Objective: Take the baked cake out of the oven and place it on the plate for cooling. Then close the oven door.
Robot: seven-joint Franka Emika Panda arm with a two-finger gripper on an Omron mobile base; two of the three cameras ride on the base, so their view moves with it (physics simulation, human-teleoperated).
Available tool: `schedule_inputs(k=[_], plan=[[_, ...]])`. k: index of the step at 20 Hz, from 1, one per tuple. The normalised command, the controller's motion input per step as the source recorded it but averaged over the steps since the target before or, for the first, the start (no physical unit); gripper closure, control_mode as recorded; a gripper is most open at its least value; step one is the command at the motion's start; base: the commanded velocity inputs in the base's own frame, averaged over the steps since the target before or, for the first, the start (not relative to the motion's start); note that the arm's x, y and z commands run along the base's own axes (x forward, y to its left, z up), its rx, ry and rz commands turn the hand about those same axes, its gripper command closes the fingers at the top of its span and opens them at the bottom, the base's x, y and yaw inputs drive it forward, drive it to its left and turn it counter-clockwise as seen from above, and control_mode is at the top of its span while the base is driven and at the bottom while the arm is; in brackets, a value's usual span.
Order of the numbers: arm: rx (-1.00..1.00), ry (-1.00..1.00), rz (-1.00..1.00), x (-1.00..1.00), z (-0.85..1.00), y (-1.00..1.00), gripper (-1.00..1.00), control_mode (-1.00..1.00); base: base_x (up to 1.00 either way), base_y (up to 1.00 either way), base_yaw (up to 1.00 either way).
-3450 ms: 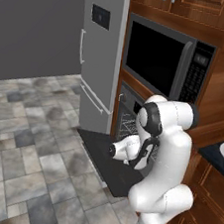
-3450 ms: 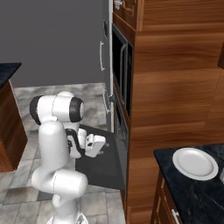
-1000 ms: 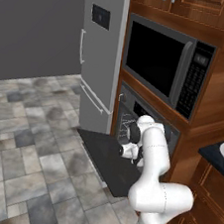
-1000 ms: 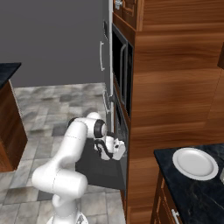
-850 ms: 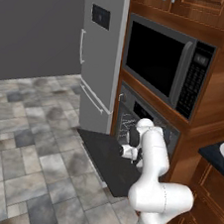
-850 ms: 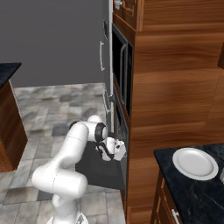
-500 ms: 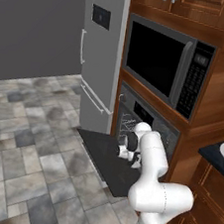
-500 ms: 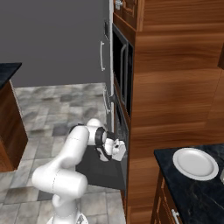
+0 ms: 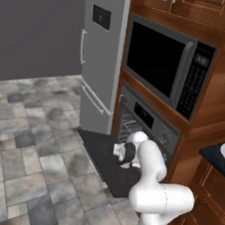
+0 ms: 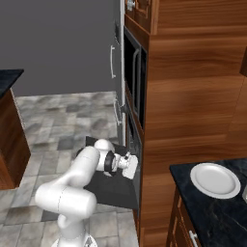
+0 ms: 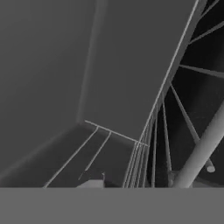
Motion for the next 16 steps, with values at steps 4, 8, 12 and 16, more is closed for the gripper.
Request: schedule_inputs(k=[4, 8, 12, 16], plan=[[0.33, 0.59, 0.0, 0.0, -0.4, 0.08, 1.0, -1.0, 0.0, 0.0, 0.0], [0.35, 0.58, 0.0, 0.0, -0.47, 0.13, 1.0, -1.0, 0.0, 0.0, 0.0], [0.35, 0.58, 0.0, 0.0, -0.58, 0.23, 1.0, -1.0, 0.0, 0.0, 0.0], [0.35, 0.57, 0.0, -0.06, -0.67, 0.29, 1.0, -1.0, 0.0, 0.0, 0.0]])
